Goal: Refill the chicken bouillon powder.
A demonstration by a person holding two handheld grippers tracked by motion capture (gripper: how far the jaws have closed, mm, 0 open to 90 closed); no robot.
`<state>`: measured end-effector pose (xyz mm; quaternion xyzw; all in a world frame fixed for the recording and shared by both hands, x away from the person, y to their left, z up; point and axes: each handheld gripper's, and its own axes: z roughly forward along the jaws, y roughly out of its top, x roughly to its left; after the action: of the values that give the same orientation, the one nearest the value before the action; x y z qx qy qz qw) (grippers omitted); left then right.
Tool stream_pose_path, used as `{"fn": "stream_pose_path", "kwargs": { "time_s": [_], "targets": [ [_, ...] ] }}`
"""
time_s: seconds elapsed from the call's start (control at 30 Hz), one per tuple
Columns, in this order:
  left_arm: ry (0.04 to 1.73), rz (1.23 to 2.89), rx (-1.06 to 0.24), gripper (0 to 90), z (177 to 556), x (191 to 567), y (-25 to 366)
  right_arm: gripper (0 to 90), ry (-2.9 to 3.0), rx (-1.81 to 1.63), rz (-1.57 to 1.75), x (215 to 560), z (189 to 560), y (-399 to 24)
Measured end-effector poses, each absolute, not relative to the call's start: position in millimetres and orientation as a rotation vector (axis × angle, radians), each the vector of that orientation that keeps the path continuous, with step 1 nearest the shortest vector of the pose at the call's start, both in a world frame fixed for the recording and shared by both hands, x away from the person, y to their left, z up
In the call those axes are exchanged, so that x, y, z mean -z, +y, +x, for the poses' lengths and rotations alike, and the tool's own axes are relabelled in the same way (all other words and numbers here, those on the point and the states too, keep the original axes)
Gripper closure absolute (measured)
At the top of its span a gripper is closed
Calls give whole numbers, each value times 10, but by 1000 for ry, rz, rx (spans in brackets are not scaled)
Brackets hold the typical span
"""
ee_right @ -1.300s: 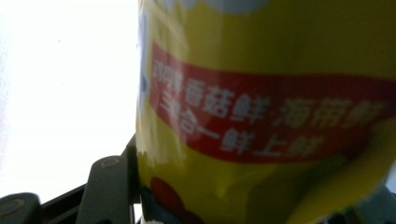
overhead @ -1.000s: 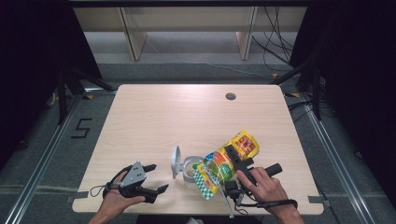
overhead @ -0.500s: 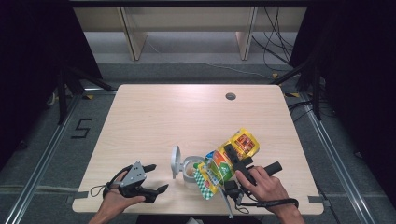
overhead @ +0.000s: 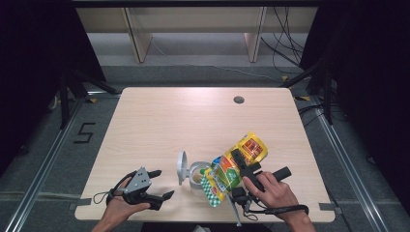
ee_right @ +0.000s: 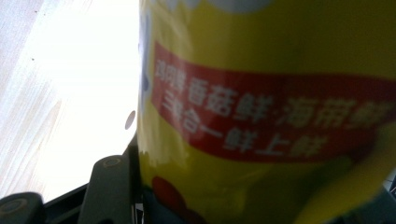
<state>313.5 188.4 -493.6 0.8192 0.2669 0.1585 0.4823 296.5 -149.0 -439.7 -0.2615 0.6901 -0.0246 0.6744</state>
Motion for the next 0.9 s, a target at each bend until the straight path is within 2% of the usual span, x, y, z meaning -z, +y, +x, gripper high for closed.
{"fn": "stream_pose_path", "kwargs": {
  "time_s": [0.67,0.83,0.9],
  "targets": [
    [688,1979,-382,164,3149,4946,1905,443,1565,72,-563,4387,2957,-1543],
    [653,2005,-410,164,3162,4936,1918,443,1559,101,-593,4357,2951,-1533],
    [685,1983,-384,163,3144,4946,1903,443,1554,87,-581,4368,2946,-1546]
  ]
}}
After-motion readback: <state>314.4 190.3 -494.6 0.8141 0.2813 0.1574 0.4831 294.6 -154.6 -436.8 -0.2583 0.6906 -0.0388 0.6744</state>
